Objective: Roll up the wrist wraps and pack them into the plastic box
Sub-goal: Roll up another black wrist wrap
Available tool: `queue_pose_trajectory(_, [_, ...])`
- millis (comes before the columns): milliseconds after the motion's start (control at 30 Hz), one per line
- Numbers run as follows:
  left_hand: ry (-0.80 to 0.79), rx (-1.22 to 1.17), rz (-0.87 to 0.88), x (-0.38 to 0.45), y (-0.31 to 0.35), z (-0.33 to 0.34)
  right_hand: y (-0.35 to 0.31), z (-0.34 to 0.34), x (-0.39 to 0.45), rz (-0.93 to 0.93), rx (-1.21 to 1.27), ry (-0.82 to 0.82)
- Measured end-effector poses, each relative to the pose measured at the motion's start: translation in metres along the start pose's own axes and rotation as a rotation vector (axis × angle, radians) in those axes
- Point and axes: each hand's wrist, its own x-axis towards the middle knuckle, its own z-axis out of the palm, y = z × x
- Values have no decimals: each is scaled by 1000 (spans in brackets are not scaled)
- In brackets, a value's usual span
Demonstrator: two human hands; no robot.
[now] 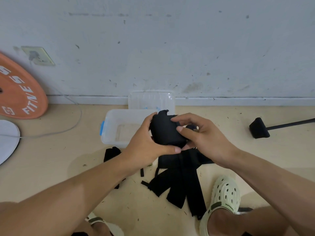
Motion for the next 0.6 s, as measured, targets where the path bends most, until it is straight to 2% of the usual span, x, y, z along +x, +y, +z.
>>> queue_pose_trajectory(67, [27, -151, -70, 1, 3, 0, 0, -4, 3, 22, -40, -53])
queue_pose_trajectory(200, [-107, -365, -217, 0, 11, 0, 1, -19, 7, -65, -288, -106])
queue_pose_trajectory(333, [-131, -355, -240, 2, 14, -4, 4, -20, 4, -141, -383, -148])
queue_pose_trajectory(500, [-173, -248, -265, 2, 10, -4, 11, -20, 5, -328, -445, -85])
queue_pose_trajectory(600, [-92, -336, -258, 6, 6, -5, 16, -20, 7, -342, -441, -41])
